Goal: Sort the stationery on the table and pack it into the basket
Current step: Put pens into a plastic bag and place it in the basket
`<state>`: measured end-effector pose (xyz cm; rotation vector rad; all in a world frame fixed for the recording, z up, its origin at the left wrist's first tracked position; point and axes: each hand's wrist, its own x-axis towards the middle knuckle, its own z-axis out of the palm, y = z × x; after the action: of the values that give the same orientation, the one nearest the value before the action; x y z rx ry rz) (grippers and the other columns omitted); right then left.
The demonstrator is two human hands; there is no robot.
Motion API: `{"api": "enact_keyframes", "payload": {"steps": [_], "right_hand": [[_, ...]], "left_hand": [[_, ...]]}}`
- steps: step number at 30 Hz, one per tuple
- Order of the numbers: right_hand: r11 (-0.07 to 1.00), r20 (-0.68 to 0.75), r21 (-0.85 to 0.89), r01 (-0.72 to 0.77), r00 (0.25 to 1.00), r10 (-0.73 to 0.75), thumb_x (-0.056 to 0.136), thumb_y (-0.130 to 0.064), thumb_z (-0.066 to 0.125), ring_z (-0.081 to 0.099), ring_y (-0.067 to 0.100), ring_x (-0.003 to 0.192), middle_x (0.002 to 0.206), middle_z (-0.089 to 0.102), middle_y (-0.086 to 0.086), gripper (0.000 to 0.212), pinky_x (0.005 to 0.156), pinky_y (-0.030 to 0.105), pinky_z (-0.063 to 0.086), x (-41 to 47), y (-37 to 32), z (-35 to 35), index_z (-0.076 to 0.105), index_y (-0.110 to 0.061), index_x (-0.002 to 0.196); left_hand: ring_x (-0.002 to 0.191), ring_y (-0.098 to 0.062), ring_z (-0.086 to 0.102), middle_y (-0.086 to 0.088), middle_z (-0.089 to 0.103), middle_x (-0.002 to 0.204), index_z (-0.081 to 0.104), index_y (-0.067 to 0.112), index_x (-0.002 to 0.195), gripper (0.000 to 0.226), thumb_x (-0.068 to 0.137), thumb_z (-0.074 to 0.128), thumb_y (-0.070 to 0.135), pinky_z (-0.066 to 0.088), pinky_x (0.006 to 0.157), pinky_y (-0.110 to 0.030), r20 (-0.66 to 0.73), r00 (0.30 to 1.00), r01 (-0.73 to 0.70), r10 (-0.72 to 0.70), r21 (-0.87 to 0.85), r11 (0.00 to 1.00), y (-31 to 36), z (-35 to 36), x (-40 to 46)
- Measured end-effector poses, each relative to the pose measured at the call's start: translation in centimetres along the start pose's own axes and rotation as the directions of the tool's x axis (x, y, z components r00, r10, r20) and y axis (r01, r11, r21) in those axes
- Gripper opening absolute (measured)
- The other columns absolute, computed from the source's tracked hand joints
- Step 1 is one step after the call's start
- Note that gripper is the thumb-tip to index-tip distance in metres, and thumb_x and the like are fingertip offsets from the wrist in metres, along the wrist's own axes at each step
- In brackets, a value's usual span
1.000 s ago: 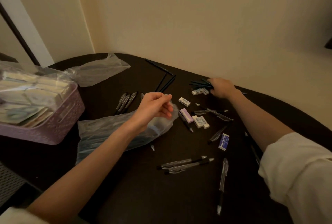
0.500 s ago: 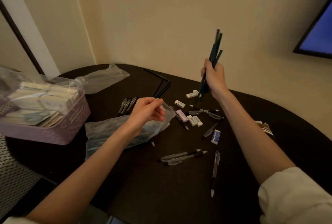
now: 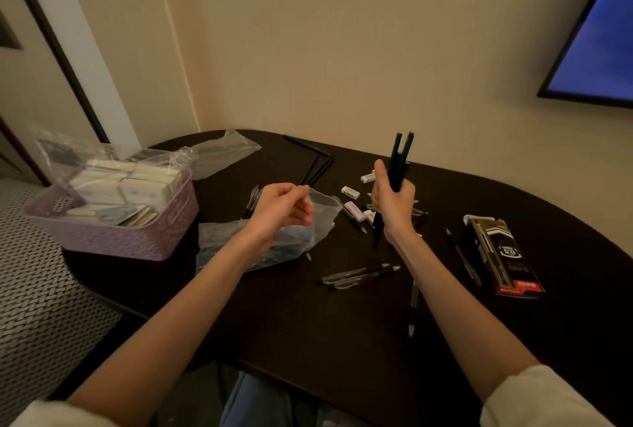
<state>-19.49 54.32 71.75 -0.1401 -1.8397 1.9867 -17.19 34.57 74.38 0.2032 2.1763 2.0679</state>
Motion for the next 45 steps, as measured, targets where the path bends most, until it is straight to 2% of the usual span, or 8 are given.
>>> {"api": "enact_keyframes", "payload": {"steps": [4, 14, 20, 22, 27, 31, 38, 45], "right_hand": [[0.996, 0.018, -0.077, 0.046, 0.999, -0.045, 0.094, -0.037, 0.055, 0.040, 0.012, 0.049, 0.057, 0.040, 0.001, 0.036, 0.048, 0.026, 0.033, -0.3, 1.8, 0.4, 0.047, -0.014, 0.068], [0.989, 0.057, -0.050, -0.139, 0.988, 0.142, 0.095, -0.028, 0.056, 0.037, 0.009, 0.042, 0.051, 0.039, -0.001, 0.036, 0.046, 0.024, 0.031, -1.4, 4.1, 0.0, 0.047, -0.013, 0.064], [0.912, 0.121, -0.385, -0.141, 0.972, 0.202, 0.097, -0.024, 0.046, 0.047, 0.019, 0.059, 0.055, 0.045, 0.004, 0.045, 0.071, 0.033, 0.039, 0.0, 2.2, -0.5, 0.046, -0.014, 0.053], [0.908, 0.087, -0.396, -0.134, 0.979, 0.183, 0.096, -0.026, 0.044, 0.047, 0.018, 0.058, 0.054, 0.045, 0.002, 0.043, 0.074, 0.036, 0.041, 0.4, 0.9, -0.5, 0.046, -0.017, 0.055], [0.991, 0.070, -0.133, 0.009, 0.998, 0.001, 0.096, -0.015, 0.042, 0.045, 0.006, 0.048, 0.057, 0.049, 0.001, 0.037, 0.056, 0.023, 0.042, 0.6, -3.9, 0.3, 0.049, -0.012, 0.060], [1.000, 0.111, -0.017, -0.016, 0.994, 0.017, 0.095, -0.014, 0.043, 0.047, 0.013, 0.044, 0.068, 0.059, 0.002, 0.031, 0.043, 0.021, 0.038, 0.2, -4.8, 1.2, 0.058, -0.007, 0.069], [0.980, 0.173, -0.122, -0.157, 0.969, 0.177, 0.096, -0.014, 0.044, 0.058, 0.010, 0.051, 0.067, 0.060, 0.002, 0.030, 0.045, 0.020, 0.047, -0.9, -3.8, 2.7, 0.059, -0.003, 0.072], [0.910, 0.284, -0.334, -0.247, 0.894, 0.347, 0.088, -0.012, 0.063, 0.058, 0.007, 0.053, 0.076, 0.067, 0.005, 0.013, 0.046, 0.018, 0.045, -1.5, -2.3, 3.6, 0.069, -0.001, 0.088]], "left_hand": [[0.064, -0.018, 0.063, -0.008, 0.065, 0.071, 0.063, 0.005, 0.083, 0.022, 0.097, 0.054, 0.018, 0.055, 0.063, -0.026, 0.001, 1.000, 0.007, -0.007, 0.006, 1.000, -0.1, -0.3, 0.1], [0.063, -0.018, 0.063, -0.007, 0.065, 0.070, 0.064, 0.004, 0.082, 0.024, 0.098, 0.053, 0.018, 0.055, 0.061, -0.024, 0.010, 1.000, 0.027, -0.026, -0.014, 1.000, -0.5, -0.3, 0.6], [0.064, -0.017, 0.063, -0.008, 0.066, 0.072, 0.064, 0.003, 0.084, 0.024, 0.098, 0.053, 0.019, 0.055, 0.062, -0.024, 0.025, 0.999, 0.030, -0.030, 0.001, 1.000, -0.8, -0.2, 0.8], [0.065, -0.018, 0.063, -0.009, 0.066, 0.073, 0.064, 0.003, 0.085, 0.024, 0.098, 0.053, 0.019, 0.055, 0.063, -0.025, 0.034, 0.999, 0.027, -0.027, 0.008, 1.000, -0.7, -0.3, 0.9], [0.067, -0.018, 0.064, -0.008, 0.065, 0.074, 0.064, 0.002, 0.087, 0.024, 0.098, 0.053, 0.020, 0.055, 0.065, -0.025, 0.041, 0.999, 0.016, -0.016, 0.019, 1.000, -0.6, -0.3, 1.1], [0.065, -0.017, 0.063, -0.008, 0.065, 0.073, 0.064, 0.004, 0.084, 0.023, 0.098, 0.053, 0.019, 0.055, 0.064, -0.026, 0.037, 0.999, 0.010, -0.011, 0.022, 1.000, -0.4, -0.2, 1.0], [0.065, -0.019, 0.062, -0.008, 0.064, 0.073, 0.063, 0.004, 0.083, 0.024, 0.098, 0.052, 0.019, 0.055, 0.064, -0.026, 0.052, 0.999, 0.001, -0.002, 0.018, 1.000, 0.1, 0.1, 0.8], [0.064, -0.019, 0.061, -0.008, 0.064, 0.070, 0.063, 0.004, 0.078, 0.026, 0.098, 0.053, 0.019, 0.054, 0.062, -0.024, 0.074, 0.996, -0.044, 0.046, -0.029, 0.999, 0.7, -0.6, 0.7]]}}
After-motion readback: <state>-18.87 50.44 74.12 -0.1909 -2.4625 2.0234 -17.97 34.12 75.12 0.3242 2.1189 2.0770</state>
